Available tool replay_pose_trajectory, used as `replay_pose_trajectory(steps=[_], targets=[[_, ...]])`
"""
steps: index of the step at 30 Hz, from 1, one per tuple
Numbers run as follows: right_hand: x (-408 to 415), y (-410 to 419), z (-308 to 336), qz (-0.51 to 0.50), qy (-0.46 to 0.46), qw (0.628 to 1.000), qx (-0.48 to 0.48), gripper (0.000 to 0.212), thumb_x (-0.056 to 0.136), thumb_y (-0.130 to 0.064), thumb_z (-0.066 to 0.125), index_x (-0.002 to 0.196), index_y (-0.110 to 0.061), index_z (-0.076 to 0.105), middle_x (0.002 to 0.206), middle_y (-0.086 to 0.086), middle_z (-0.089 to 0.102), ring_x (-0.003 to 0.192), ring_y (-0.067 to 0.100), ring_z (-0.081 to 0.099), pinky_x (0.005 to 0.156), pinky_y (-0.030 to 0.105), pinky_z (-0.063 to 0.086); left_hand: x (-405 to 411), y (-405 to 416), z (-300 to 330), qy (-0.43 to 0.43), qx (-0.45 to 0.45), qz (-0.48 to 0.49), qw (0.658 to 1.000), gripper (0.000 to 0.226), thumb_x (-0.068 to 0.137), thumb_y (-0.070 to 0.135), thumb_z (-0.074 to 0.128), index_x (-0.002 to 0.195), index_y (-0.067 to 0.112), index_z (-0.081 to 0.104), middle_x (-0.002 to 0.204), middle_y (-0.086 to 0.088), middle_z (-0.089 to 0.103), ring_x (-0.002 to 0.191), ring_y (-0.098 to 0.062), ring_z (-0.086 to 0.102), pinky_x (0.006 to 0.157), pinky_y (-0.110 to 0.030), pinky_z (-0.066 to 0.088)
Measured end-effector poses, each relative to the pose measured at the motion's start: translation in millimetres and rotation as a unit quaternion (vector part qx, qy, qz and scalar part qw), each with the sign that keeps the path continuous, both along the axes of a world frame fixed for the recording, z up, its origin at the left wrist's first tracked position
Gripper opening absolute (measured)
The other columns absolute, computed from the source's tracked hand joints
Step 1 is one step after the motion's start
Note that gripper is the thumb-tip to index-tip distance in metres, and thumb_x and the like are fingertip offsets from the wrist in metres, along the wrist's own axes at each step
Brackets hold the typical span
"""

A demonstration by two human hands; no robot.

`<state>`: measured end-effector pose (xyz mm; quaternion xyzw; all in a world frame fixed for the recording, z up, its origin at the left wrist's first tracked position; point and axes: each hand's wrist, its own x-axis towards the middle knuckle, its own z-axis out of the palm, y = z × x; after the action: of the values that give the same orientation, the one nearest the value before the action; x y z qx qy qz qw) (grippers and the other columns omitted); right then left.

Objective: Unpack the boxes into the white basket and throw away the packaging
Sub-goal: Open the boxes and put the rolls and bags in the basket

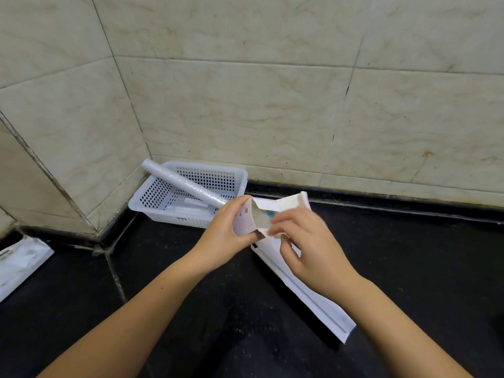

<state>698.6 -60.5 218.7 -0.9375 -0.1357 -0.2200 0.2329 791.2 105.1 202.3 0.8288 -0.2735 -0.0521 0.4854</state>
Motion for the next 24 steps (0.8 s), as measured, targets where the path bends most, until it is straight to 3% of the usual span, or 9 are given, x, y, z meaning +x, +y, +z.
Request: replay_pose_trajectory(steps=[2,4,7,9,12,17,21,24], targets=[[-1.5,0.6,4.6,0.003,0.053,0.998,0.016,0.04,0.084,-0.023,0.032,0.094,-0.011,0.069,0.092,0.001,0.067,0.085,0.02,0.062,0.073,0.037,0.055,0.4,-2.2,-1.1,-0.026,0.023,0.002,0.999,0.059,0.074,0.027,0.078,0.124,0.031,0.047,0.126,0.012,0.052,0.121,-0.009,0.047,0.106,-0.041,0.041],[3.1,-0.4,9.3,-0.016,0.06,0.998,0.019,0.045,0.083,-0.023,0.029,0.096,-0.01,0.07,0.092,0.003,0.07,0.084,0.024,0.065,0.065,0.037,0.055,-1.9,-5.4,-0.5,-0.044,0.03,-0.005,0.999,0.063,0.074,0.029,0.079,0.128,0.03,0.046,0.125,0.011,0.051,0.121,-0.01,0.046,0.106,-0.037,0.04],[9.8,-2.5,15.0,-0.051,0.015,0.998,-0.023,0.037,0.079,-0.008,0.044,0.103,-0.01,0.072,0.097,0.005,0.073,0.088,0.028,0.067,0.061,0.036,0.056,-4.3,-9.7,4.3,-0.049,0.015,-0.002,0.999,0.066,0.074,0.03,0.078,0.13,0.027,0.045,0.124,0.01,0.051,0.121,-0.01,0.045,0.104,-0.03,0.039],[12.7,-5.5,17.2,-0.063,0.022,0.997,-0.026,0.042,0.082,-0.002,0.046,0.118,-0.011,0.066,0.106,0.006,0.069,0.091,0.028,0.065,0.062,0.035,0.053,-4.4,-10.1,7.0,-0.056,0.013,-0.002,0.998,0.064,0.074,0.028,0.078,0.128,0.033,0.043,0.121,0.015,0.048,0.122,-0.008,0.044,0.103,-0.026,0.037],[16.8,-8.3,22.0,-0.077,0.057,0.995,0.004,0.043,0.093,-0.005,0.043,0.135,-0.013,0.05,0.118,0.007,0.058,0.094,0.028,0.059,0.073,0.044,0.054,-3.4,-8.9,5.6,-0.075,0.031,-0.01,0.997,0.065,0.074,0.029,0.078,0.128,0.036,0.042,0.12,0.016,0.047,0.121,-0.009,0.043,0.105,-0.03,0.037],[25.3,-5.3,27.9,-0.106,0.118,0.985,0.066,0.034,0.09,-0.026,0.059,0.121,-0.016,0.054,0.116,-0.002,0.063,0.101,0.016,0.059,0.088,0.035,0.051,-1.2,-7.8,-2.7,-0.118,0.069,-0.007,0.991,0.066,0.073,0.042,0.074,0.131,0.034,0.043,0.126,0.012,0.05,0.119,-0.012,0.043,0.103,-0.041,0.04],[28.5,2.9,25.1,-0.13,0.212,0.963,0.102,0.034,0.083,-0.031,0.064,0.111,-0.015,0.052,0.104,0.0,0.066,0.092,0.019,0.062,0.083,0.038,0.054,-4.0,-12.1,-2.0,-0.164,0.096,0.003,0.982,0.059,0.077,0.037,0.073,0.129,0.028,0.046,0.124,0.012,0.051,0.109,0.003,0.033,0.11,-0.047,0.031],[31.7,3.9,17.0,-0.147,0.232,0.956,0.106,0.036,0.084,-0.033,0.062,0.117,-0.021,0.057,0.102,-0.003,0.068,0.09,0.016,0.064,0.082,0.036,0.056,-4.4,-14.7,-1.4,-0.181,0.119,-0.001,0.976,0.055,0.078,0.037,0.071,0.127,0.029,0.046,0.123,0.012,0.051,0.11,0.001,0.035,0.113,-0.05,0.026]])
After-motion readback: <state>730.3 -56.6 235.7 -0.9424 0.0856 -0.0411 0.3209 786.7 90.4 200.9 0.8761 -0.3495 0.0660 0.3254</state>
